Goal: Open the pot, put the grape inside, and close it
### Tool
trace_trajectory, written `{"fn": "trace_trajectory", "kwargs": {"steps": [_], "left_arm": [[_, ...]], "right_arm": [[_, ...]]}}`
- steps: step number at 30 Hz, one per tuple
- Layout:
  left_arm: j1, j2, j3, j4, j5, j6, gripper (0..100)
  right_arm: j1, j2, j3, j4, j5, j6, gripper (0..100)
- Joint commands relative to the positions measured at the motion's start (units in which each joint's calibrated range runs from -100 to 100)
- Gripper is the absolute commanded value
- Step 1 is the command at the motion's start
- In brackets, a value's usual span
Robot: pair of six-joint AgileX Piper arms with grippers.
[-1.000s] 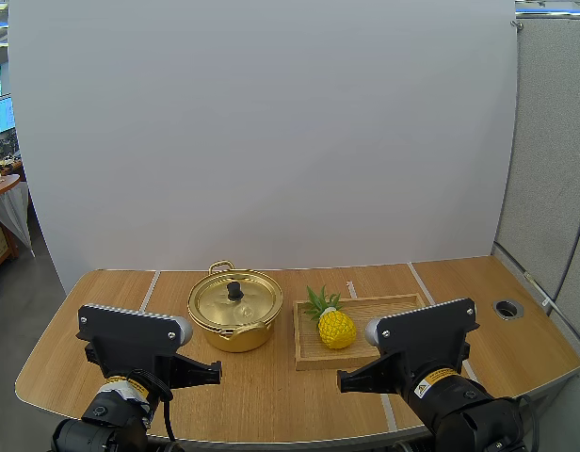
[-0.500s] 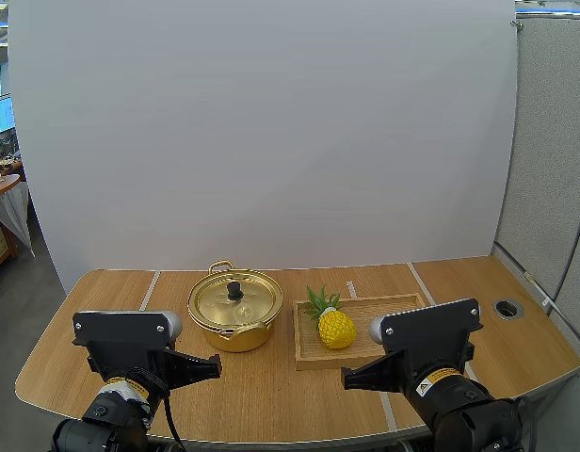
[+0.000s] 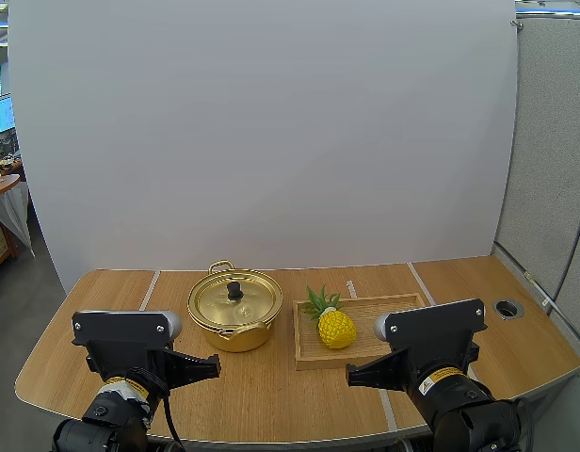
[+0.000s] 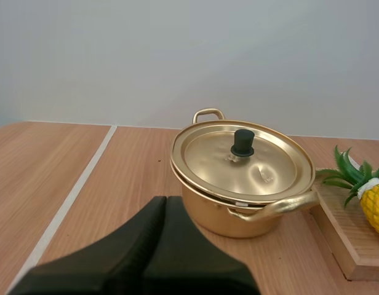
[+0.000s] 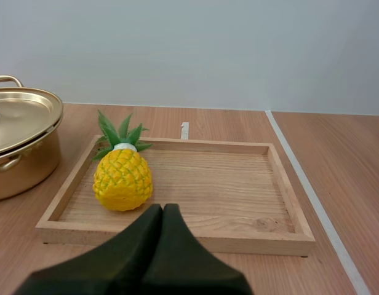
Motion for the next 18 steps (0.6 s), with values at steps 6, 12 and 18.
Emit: {"fn": "trace_trajectory", "kwargs": {"steps": [6, 12, 18], "left_arm": [[0.02, -0.4, 0.0, 0.1, -0.8, 0.2, 0], [0.02, -0.4, 0.0, 0.1, -0.8, 0.2, 0], [0.02, -0.4, 0.0, 0.1, -0.8, 0.2, 0]], "right_arm": [[-0.3, -0.4, 0.0, -0.3, -0.5, -0.1, 0], [0.2, -0.4, 0.0, -0.2, -0.8, -0.1, 0], [4.0, -0.4, 0.0, -0.2, -0.8, -0.1, 0]]}}
